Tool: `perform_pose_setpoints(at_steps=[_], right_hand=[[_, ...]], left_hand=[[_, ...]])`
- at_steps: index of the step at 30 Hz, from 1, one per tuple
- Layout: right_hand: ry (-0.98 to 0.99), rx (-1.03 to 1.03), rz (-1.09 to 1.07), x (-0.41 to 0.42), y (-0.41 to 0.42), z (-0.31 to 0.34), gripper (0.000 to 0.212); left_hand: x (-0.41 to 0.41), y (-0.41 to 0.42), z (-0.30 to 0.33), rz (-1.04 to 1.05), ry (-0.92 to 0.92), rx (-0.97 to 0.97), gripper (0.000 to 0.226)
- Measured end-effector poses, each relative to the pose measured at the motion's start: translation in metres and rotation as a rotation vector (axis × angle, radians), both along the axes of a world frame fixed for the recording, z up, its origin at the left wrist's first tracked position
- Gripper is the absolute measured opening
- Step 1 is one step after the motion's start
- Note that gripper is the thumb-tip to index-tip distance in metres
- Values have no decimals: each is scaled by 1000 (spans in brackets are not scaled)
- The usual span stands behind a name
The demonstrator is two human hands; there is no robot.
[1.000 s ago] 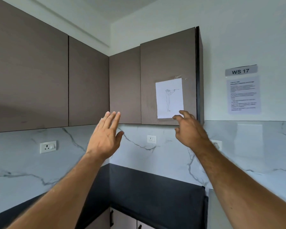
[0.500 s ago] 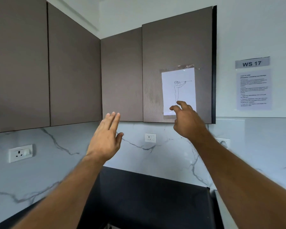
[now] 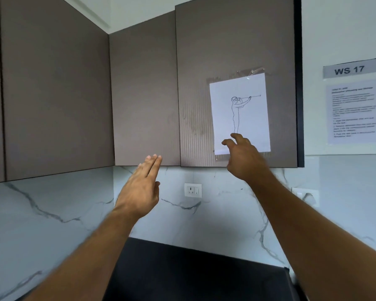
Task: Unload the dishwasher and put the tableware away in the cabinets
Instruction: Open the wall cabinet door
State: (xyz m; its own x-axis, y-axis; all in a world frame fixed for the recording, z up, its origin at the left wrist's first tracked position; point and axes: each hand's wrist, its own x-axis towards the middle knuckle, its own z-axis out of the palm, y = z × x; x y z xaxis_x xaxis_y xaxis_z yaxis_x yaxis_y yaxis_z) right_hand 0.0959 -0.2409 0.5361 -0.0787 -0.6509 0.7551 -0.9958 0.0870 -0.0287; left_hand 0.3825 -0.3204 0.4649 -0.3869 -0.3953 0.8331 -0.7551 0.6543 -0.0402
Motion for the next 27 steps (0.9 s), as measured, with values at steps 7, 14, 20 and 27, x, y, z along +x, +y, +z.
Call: perform_pose_setpoints(at_steps=[7, 14, 20, 27], right_hand=[[-2, -36, 22, -11, -80, 20, 67], [81, -53, -5, -10, -162, 21, 68], [113, -176, -76, -14, -213, 40, 57], [119, -281, -184, -11, -230, 43, 53]], left_hand=[[-36, -83, 7, -69, 90, 70, 72], [-74, -169, 13, -138, 66, 133, 78], [-115, -232, 48, -247, 133, 249, 71], [-173, -258, 55, -450, 765, 233, 49]])
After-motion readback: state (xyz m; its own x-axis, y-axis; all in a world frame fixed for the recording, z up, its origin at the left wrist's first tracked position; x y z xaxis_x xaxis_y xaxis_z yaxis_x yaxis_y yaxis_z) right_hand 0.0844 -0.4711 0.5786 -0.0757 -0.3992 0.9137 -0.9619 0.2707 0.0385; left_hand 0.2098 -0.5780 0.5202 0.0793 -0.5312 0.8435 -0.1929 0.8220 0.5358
